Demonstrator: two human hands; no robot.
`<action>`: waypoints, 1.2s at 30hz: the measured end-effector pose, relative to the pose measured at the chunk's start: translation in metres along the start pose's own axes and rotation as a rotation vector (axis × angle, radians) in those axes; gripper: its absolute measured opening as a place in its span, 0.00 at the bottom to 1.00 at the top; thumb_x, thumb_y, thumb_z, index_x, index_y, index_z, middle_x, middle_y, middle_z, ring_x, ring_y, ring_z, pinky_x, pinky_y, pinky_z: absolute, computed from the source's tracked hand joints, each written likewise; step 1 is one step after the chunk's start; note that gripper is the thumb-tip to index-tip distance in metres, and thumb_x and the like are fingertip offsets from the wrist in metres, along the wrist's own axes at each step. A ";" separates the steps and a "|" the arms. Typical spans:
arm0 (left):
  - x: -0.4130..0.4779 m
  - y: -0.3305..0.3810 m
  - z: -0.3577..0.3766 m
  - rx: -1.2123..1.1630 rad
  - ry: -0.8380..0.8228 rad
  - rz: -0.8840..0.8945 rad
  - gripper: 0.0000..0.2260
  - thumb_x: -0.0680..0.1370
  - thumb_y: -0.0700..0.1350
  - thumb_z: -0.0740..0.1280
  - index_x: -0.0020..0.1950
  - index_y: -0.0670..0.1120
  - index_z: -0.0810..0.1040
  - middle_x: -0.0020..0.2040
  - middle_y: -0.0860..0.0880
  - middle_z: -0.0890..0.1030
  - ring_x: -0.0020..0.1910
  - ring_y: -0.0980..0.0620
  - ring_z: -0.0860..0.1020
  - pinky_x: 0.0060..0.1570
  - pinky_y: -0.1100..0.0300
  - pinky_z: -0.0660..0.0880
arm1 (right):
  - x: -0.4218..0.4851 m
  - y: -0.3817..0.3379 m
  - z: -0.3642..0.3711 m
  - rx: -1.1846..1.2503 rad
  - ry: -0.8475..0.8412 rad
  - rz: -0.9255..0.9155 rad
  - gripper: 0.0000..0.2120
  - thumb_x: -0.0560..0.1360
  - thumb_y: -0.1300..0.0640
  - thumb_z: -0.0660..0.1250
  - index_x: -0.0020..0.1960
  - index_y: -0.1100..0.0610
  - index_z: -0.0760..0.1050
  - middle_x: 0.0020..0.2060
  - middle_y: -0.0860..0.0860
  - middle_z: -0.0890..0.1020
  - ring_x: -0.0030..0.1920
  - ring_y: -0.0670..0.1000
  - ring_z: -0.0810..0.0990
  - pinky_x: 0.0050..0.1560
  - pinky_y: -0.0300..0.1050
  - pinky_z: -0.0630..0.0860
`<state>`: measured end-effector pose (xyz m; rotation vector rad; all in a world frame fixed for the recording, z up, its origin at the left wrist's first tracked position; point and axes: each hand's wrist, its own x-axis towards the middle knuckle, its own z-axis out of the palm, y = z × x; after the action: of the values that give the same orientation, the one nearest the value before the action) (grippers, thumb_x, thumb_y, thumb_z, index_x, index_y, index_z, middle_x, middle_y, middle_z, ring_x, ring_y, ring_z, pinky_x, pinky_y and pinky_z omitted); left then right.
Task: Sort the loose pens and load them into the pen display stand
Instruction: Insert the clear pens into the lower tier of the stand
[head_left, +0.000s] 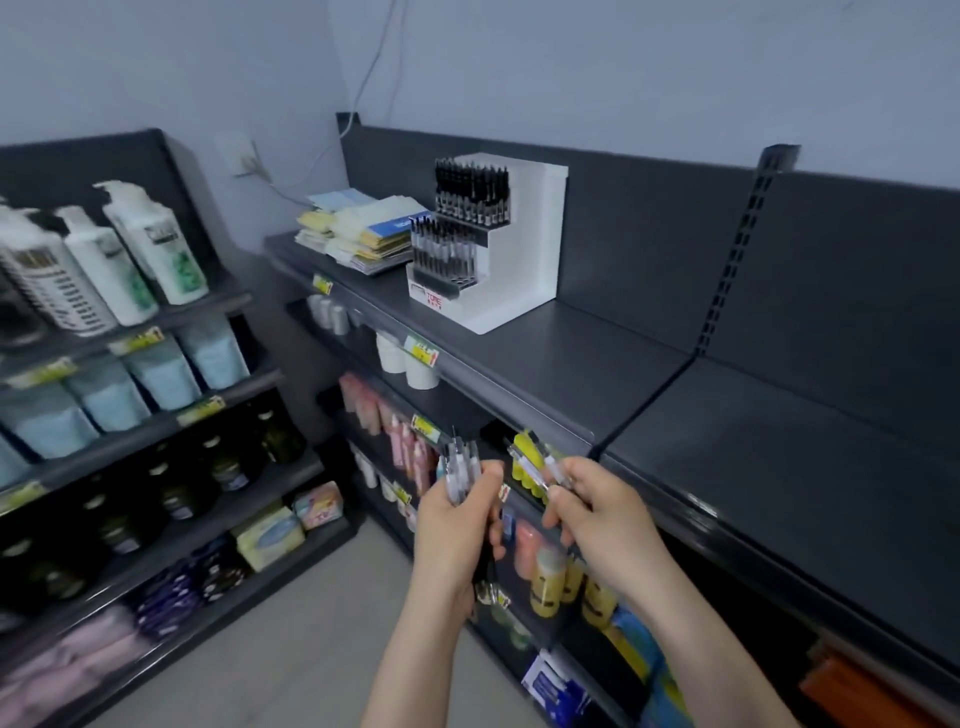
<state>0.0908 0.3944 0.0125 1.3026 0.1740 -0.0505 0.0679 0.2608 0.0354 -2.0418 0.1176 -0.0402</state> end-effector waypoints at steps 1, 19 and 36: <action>0.009 0.001 -0.004 0.002 0.008 0.005 0.06 0.79 0.42 0.66 0.49 0.40 0.79 0.25 0.49 0.67 0.21 0.54 0.65 0.20 0.62 0.64 | 0.009 -0.003 0.006 0.007 -0.012 0.002 0.09 0.77 0.62 0.59 0.45 0.51 0.75 0.32 0.50 0.79 0.28 0.50 0.73 0.30 0.48 0.71; 0.252 0.064 -0.017 0.147 0.020 0.117 0.09 0.78 0.45 0.68 0.39 0.44 0.75 0.25 0.48 0.70 0.22 0.52 0.67 0.26 0.59 0.66 | 0.264 -0.040 0.065 0.021 -0.044 -0.158 0.08 0.77 0.62 0.61 0.43 0.50 0.73 0.32 0.47 0.81 0.27 0.45 0.74 0.36 0.45 0.74; 0.418 0.088 -0.022 0.089 -0.164 -0.022 0.12 0.78 0.46 0.67 0.38 0.45 0.69 0.27 0.49 0.70 0.23 0.53 0.67 0.22 0.61 0.66 | 0.387 -0.058 0.103 0.132 0.196 0.036 0.08 0.80 0.54 0.60 0.45 0.52 0.76 0.31 0.48 0.81 0.30 0.42 0.76 0.37 0.43 0.73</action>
<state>0.5122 0.4644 0.0255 1.3785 0.0467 -0.1853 0.4651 0.3386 0.0310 -1.8997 0.2672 -0.2207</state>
